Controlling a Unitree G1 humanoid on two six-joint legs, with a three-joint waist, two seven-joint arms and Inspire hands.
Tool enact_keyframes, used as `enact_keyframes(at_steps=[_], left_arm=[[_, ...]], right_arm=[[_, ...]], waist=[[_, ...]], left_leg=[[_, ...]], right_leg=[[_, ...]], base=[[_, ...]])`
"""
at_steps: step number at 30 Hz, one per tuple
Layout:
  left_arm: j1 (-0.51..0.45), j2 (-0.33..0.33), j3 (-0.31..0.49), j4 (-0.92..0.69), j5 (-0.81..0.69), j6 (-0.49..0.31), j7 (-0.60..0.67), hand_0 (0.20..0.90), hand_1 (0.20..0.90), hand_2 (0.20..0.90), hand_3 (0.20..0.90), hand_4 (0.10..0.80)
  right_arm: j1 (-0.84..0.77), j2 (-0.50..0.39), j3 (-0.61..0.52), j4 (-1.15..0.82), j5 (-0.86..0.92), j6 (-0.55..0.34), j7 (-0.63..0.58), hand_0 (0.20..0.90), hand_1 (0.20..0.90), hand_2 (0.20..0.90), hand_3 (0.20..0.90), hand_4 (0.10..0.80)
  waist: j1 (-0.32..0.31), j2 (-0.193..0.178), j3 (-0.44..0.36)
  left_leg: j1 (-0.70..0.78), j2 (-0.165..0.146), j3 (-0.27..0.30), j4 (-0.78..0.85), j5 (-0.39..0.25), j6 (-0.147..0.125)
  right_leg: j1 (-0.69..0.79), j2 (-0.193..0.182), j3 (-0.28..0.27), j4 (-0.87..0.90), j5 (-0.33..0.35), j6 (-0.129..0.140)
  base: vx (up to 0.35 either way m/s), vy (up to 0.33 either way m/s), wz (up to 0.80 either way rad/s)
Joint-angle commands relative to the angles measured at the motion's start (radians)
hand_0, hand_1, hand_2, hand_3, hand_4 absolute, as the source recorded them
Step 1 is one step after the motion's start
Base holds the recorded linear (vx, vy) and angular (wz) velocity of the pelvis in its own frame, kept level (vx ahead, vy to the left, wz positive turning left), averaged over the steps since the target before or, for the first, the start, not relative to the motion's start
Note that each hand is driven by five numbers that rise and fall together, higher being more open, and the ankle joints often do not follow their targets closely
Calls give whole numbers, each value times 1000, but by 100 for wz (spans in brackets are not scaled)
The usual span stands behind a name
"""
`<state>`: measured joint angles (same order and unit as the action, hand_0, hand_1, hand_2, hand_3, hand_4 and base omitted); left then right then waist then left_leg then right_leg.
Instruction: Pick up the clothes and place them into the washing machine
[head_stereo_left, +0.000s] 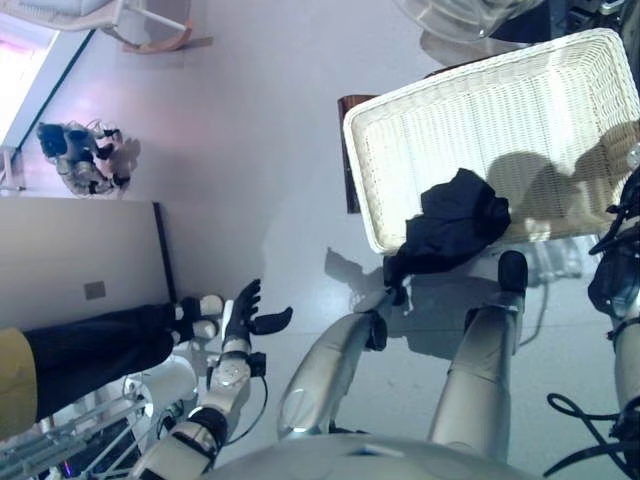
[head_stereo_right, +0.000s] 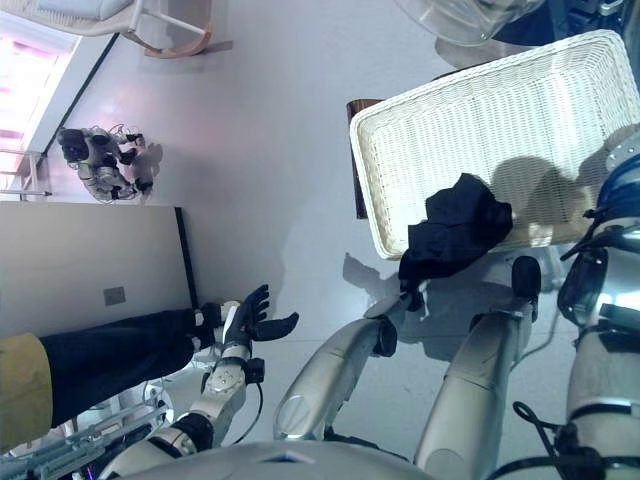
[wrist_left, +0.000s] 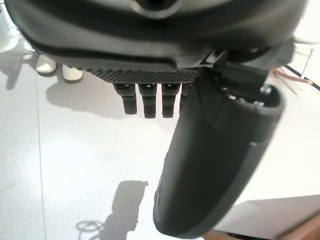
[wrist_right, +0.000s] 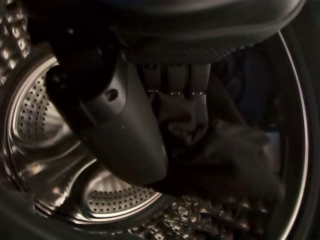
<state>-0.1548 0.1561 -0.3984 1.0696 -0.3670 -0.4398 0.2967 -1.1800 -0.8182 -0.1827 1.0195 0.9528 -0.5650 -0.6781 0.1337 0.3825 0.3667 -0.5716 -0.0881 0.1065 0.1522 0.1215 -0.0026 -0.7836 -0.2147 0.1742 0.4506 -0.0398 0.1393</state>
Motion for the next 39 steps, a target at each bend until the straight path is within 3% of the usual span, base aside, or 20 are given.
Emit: enact_keyframes(at_steps=[1,9,15,23,26,32,39], left_arm=[[48,86,46,68,-53,-16,23,900,900,900,900,800],[20,82,54,109,-26,19,10,900,900,900,900,800],[8,88,59,114,-10,25,12,900,900,900,900,800],[-3,106,78,122,-10,24,12,900,900,900,900,800],[-1,113,101,135,-8,30,11,900,900,900,900,800],[27,137,154,144,2,47,-17,900,900,900,900,800],[88,175,211,129,38,54,-36,900,900,900,900,800]], right_arm=[[-90,-128,138,-71,-74,-21,90,900,900,900,900,800],[-19,13,122,203,7,120,186,900,900,900,900,800],[47,157,119,228,36,145,244,900,900,900,900,800],[172,317,134,62,-14,125,266,900,900,900,900,800],[301,392,148,-66,-54,121,292,900,900,900,900,800],[433,378,262,-73,-263,214,344,900,900,900,900,800],[676,356,448,-275,-572,295,419,900,900,900,900,800]], waist=[[-7,-31,-99],[-1,-69,-68],[4,-109,-55],[1,-180,-33],[-5,-225,-33],[-6,-287,-42],[-12,-369,-77]], left_leg=[[-76,-6,-30,59,-55,-34],[-81,1,-40,63,-46,-34],[-80,7,-47,73,-47,-29],[-52,14,-65,73,-47,-24],[-22,20,-77,62,-42,-21],[36,25,-96,36,-35,-18],[111,39,-121,-16,-19,-19]], right_leg=[[84,70,-46,-24,-44,-87],[96,77,-67,-27,-30,-95],[119,80,-79,-38,-24,-98],[173,86,-106,-60,-15,-98],[218,86,-125,-80,-11,-96],[285,87,-156,-115,1,-91],[368,94,-197,-166,13,-79]], base=[[0,0,0],[-17,-9,5],[-6,-3,1],[-2,-5,4],[22,-4,7],[24,-15,4],[51,-27,7]])
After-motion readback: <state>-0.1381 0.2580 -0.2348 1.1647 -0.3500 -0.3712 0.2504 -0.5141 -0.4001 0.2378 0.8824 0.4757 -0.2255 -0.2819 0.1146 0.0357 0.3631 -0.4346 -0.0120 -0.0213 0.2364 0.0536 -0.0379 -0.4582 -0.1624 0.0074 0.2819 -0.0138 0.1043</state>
